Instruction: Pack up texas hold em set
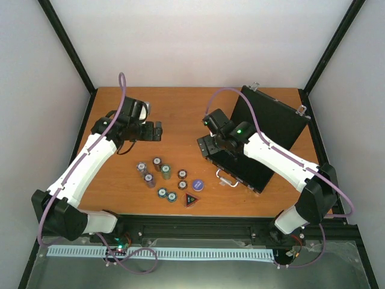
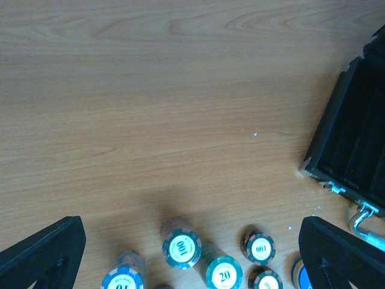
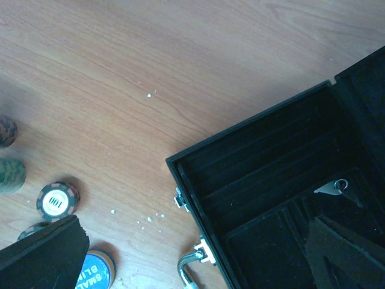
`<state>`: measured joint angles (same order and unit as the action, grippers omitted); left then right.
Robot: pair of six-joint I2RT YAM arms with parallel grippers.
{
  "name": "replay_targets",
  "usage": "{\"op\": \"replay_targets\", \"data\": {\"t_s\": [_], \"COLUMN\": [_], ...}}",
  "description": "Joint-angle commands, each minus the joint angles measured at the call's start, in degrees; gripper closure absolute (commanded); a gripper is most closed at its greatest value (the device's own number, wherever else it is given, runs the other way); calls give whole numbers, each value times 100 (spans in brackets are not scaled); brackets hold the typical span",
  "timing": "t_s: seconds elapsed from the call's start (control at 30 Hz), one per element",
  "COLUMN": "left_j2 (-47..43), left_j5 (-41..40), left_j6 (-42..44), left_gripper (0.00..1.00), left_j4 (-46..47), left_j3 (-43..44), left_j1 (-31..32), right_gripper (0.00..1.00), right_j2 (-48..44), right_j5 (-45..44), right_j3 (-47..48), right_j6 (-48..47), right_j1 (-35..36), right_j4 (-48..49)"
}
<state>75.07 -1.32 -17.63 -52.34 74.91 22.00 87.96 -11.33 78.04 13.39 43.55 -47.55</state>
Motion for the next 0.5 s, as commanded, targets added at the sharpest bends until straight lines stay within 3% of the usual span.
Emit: {"op": "replay_targets", "data": {"t_s": [0.0,0.17,0.47], "left_j2": [136,466,415], "left_j5": [23,-116,-162], "left_j6": [-32,67,86], "left_gripper": [0,0,0], "left_j4": [151,-83,-148], "left_j3": [501,909,622], "left_j1": [24,24,24], "right_gripper": [0,0,0], "right_j2": [-183,-105,-50], "right_j5": [-324,300,290], "right_j3": [-2,64,170], "right_j6": [-292,-383,-355], "right_j1": [57,55,57], "right_j4": [240,230,294]}}
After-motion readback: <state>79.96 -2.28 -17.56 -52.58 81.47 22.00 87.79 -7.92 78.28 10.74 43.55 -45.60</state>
